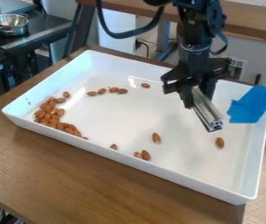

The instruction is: Sweep into pile

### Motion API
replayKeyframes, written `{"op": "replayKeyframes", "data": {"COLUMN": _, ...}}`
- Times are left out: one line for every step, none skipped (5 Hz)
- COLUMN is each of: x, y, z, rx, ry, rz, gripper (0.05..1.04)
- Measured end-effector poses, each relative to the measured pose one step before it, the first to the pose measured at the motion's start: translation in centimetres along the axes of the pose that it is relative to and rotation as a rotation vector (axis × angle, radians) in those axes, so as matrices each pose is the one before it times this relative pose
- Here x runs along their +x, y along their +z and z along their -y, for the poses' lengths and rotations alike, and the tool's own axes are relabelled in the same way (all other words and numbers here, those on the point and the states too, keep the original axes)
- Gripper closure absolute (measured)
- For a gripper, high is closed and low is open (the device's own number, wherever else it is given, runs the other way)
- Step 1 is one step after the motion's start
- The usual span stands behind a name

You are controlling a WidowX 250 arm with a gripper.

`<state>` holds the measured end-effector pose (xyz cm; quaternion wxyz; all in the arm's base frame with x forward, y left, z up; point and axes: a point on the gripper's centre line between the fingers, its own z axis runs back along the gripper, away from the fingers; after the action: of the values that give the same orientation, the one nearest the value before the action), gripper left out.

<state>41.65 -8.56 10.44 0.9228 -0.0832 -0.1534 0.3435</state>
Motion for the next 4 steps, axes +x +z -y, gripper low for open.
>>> {"op": "replayKeyframes", "data": {"x": -0.203, "y": -1.122, "z": 1.496, "rx": -0.0371, "ry": -0.0929, "rz": -0.0064, "gripper": 0.699}}
{"op": "replayKeyframes", "data": {"x": -0.697, "y": 0.469, "z": 1.932, "rx": -0.0451, "ry": -0.0419, "rz": -0.0021, "gripper": 0.699}}
{"op": "replayKeyframes", "data": {"x": -1.602, "y": -1.15, "z": 1.268, "rx": 0.0084, "ry": -0.0105, "rz": -0.0002, "gripper": 0.699}}
{"op": "replayKeyframes", "data": {"x": -0.856, "y": -0.257, "z": 1.313, "rx": 0.0006, "ry": -0.0152, "rz": 0.0152, "gripper": 0.699}}
